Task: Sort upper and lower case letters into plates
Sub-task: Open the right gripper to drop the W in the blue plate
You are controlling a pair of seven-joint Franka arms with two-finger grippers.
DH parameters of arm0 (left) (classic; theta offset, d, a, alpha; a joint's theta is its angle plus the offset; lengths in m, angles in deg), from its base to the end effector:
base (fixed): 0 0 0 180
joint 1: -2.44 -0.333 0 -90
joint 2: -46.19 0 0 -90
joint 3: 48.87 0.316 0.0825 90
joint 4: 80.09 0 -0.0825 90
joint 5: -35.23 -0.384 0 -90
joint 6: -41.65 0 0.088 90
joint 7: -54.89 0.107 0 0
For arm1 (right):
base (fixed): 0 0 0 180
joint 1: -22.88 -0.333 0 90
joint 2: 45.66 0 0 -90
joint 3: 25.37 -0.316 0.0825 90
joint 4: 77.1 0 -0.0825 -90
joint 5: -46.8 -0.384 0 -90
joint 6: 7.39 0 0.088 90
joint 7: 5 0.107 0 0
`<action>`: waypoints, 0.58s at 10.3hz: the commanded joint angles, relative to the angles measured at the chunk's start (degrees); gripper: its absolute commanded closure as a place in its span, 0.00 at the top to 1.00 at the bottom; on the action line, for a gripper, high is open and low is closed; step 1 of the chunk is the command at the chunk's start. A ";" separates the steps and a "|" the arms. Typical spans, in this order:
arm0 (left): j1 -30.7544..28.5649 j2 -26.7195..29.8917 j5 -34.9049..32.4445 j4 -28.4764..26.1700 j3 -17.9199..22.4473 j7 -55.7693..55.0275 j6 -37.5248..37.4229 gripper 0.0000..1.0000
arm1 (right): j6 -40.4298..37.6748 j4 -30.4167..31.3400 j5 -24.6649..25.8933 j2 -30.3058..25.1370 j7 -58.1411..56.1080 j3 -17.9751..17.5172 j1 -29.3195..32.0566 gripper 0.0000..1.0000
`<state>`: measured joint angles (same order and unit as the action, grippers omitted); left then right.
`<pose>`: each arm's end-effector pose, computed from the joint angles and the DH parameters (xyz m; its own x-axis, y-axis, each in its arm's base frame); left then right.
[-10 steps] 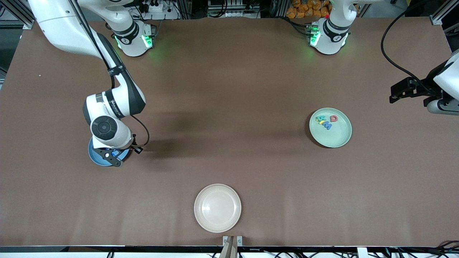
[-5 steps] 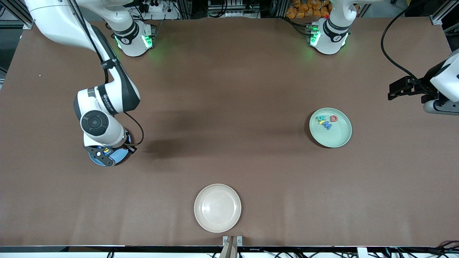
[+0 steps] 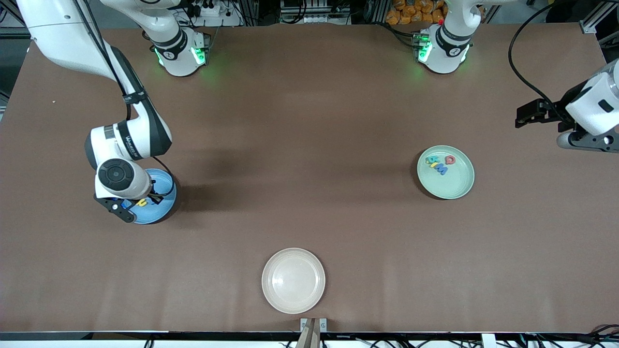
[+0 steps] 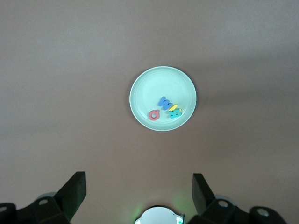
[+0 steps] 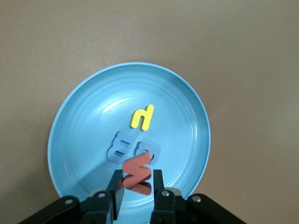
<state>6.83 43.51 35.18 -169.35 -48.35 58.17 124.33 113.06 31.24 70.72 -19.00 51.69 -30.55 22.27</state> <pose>0.5521 -0.0374 0.5945 0.9793 -0.1234 -0.1607 -0.1238 -0.9923 0.0079 0.6056 0.0398 0.2427 0.8107 -0.5824 0.0595 -0.5608 -0.7434 0.3645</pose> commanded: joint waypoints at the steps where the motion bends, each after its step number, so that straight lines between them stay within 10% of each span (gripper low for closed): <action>1: 0.09 6.62 1.10 -8.44 0.09 0.76 3.87 1.00 | -0.12 -0.32 0.78 -0.73 1.74 -0.54 0.35 1.00; 6: 0.09 9.10 0.93 -11.91 0.09 0.67 7.14 1.00 | -1.18 -6.28 -5.86 -2.58 -1.39 -1.06 1.66 1.00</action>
<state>6.89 51.22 35.18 -179.76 -48.41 58.17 130.34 112.96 27.45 68.79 -20.75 52.29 -30.65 22.42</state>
